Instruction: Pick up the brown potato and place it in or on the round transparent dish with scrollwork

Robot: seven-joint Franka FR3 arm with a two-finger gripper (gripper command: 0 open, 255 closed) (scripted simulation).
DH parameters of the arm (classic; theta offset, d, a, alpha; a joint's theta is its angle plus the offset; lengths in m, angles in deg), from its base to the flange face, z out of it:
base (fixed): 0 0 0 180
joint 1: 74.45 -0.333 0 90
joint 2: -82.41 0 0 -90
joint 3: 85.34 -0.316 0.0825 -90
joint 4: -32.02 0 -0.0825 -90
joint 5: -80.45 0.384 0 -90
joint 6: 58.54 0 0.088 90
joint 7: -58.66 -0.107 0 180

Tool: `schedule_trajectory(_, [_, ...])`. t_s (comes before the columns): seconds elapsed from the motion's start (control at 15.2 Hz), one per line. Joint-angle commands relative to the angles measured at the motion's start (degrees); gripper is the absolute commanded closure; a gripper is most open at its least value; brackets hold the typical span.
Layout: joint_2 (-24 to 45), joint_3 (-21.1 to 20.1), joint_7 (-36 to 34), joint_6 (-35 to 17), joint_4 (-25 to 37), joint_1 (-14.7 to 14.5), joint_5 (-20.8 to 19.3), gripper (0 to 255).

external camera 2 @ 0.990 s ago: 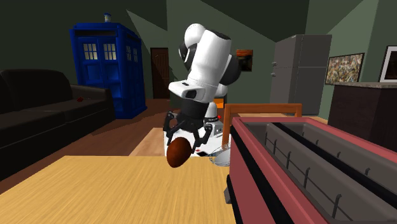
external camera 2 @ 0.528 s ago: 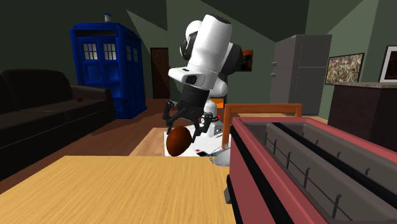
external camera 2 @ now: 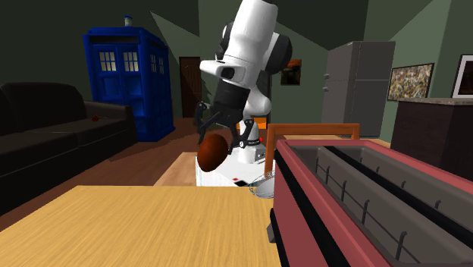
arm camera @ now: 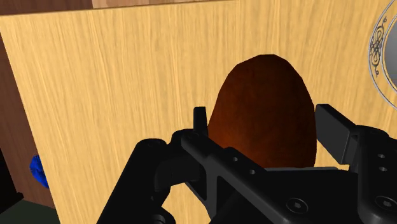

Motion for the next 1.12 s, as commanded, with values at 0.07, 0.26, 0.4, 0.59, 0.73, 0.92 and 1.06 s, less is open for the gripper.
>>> schedule_trajectory(0.07, [-1.00,-0.49,-0.75,0.70,-0.58,-0.47,0.46,255])
schedule_trajectory(0.26, [-3.11,-1.77,-3.94,0.93,-3.49,-1.97,1.32,255])
schedule_trajectory(0.4, [-4.23,-2.64,-6.08,1.26,-4.99,-3.12,1.86,255])
schedule_trajectory(0.59, [-5.50,-3.91,-9.31,1.97,-6.62,-5.06,2.60,255])
schedule_trajectory(0.73, [-6.06,-4.75,-11.49,2.60,-7.32,-6.50,3.02,255])
schedule_trajectory(0.92, [-6.31,-5.89,-14.97,3.07,-8.34,-8.74,3.36,255])
schedule_trajectory(1.06, [-5.98,-5.77,-15.49,1.82,-9.43,-8.67,3.06,255])
